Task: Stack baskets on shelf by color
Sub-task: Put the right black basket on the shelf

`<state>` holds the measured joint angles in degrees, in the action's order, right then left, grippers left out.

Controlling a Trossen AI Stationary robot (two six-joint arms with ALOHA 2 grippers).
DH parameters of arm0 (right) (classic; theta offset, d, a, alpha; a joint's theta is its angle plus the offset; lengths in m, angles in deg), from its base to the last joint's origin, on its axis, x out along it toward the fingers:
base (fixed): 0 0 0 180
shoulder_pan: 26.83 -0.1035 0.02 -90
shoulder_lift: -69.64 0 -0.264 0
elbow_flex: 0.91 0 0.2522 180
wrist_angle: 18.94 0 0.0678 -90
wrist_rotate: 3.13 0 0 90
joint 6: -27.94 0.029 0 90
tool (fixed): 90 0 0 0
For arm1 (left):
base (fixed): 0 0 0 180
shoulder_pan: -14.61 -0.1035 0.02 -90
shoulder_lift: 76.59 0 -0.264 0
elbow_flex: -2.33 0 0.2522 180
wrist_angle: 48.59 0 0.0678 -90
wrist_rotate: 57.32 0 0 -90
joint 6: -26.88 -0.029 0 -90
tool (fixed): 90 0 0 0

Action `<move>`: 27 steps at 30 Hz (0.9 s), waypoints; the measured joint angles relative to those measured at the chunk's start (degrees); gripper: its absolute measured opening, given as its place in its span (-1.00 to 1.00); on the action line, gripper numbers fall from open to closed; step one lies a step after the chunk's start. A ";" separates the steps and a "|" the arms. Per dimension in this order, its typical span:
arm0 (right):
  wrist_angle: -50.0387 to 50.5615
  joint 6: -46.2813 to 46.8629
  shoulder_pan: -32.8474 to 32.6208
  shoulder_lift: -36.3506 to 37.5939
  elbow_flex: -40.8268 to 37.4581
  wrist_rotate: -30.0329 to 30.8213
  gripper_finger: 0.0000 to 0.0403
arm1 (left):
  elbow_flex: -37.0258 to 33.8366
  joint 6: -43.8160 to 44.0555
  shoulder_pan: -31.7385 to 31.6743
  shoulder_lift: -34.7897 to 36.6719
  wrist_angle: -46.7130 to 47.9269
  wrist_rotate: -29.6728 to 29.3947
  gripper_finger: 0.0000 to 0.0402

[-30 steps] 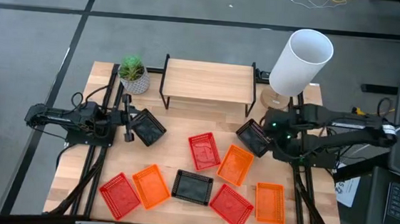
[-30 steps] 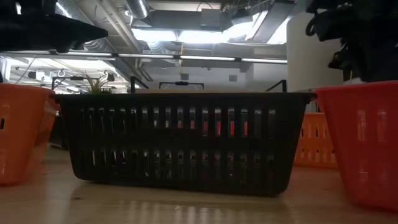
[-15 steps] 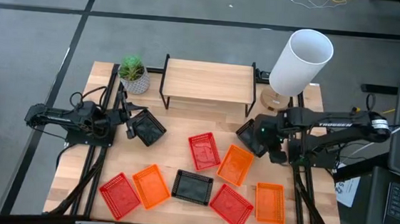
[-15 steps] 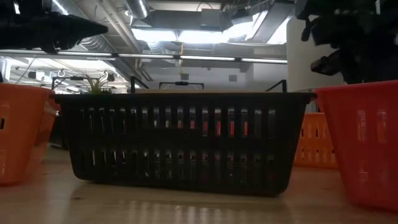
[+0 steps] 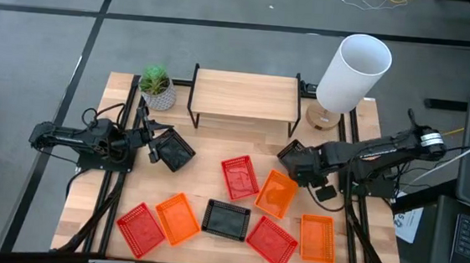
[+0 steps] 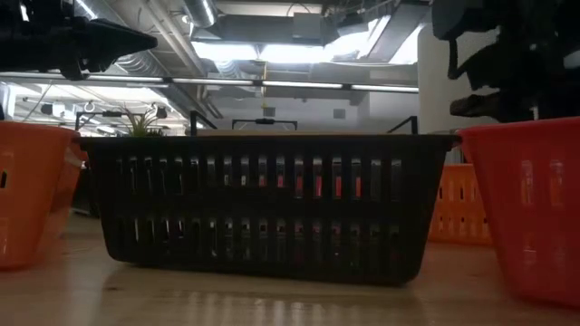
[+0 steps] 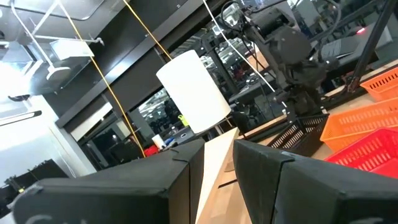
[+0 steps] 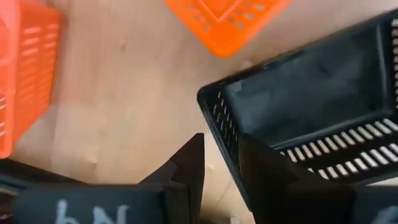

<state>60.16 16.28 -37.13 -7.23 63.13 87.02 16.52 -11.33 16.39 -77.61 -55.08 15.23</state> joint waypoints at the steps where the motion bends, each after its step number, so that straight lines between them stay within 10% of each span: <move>1: 0.19 1.03 -0.41 -0.86 0.00 0.95 -0.51 | 0.00 0.00 0.01 0.00 0.00 -0.01 -0.60; 27: 6.16 11.50 -6.45 -8.17 -0.04 4.73 -0.51 | 0.02 0.02 0.02 0.00 0.02 0.02 -0.60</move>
<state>66.32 27.78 -43.58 -15.40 63.09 91.75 16.54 -11.31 16.42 -77.61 -55.06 15.25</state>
